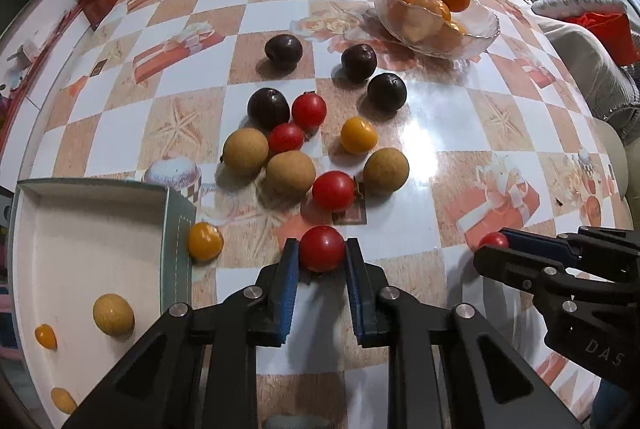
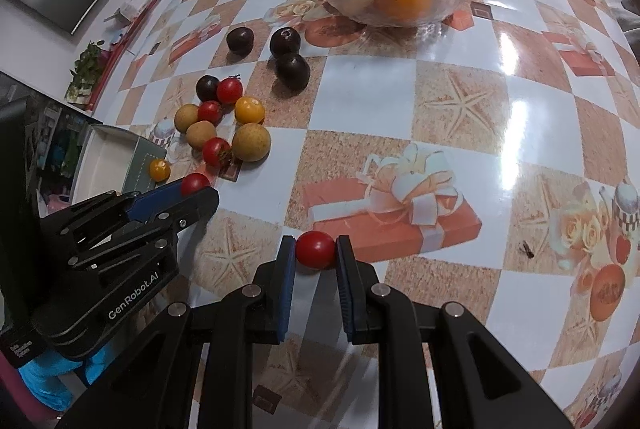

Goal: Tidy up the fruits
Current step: 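Carry both red tomatoes over the white tray and open both tools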

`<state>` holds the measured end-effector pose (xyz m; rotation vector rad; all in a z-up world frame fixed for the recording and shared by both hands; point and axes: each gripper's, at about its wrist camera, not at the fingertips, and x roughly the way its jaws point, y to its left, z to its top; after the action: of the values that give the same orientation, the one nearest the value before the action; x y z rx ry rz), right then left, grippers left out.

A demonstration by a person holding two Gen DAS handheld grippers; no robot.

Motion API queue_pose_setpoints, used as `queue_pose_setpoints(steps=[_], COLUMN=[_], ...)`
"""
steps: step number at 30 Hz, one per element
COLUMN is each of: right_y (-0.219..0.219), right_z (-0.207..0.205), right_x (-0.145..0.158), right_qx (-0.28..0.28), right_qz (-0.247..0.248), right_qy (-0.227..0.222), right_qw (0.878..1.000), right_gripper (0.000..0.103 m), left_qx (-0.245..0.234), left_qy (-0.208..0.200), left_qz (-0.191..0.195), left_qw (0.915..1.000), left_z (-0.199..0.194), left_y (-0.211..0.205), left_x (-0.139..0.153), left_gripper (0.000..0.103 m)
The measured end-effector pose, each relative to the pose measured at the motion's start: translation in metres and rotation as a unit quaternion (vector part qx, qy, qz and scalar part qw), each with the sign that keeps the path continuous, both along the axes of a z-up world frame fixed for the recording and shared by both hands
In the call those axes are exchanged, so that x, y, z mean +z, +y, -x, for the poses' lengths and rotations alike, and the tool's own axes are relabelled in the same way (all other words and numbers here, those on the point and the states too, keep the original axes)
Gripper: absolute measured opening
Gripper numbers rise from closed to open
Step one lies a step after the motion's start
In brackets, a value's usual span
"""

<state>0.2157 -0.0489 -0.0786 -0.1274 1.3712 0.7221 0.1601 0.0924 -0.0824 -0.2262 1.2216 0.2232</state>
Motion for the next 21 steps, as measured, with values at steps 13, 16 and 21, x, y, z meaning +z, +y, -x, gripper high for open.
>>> queue_pose_setpoints(steps=[13,16,21], right_y=[0.004,0.007,0.015], right_z=[0.022,0.027,0.037], right_x=[0.009,0.013,0.024], right_qx=[0.004,0.004,0.010], right_qz=[0.006,0.004,0.000], right_qy=[0.001,0.001,-0.004], right_qw=[1.000,1.000,1.000], right_gripper=[0.021,0.021,0.021], left_qx=[0.001,0.007,0.019], left_qy=[-0.014,-0.020,-0.030], left_qz=[0.023,0.026,0.031], left_qw=[0.9996,0.9994,0.9989], left_z=[0.034,0.043,0.061], left_y=[-0.002,0.000,0.006], left_x=[0.023,0.032,0.048], left_gripper=[0.024,0.024,0.024])
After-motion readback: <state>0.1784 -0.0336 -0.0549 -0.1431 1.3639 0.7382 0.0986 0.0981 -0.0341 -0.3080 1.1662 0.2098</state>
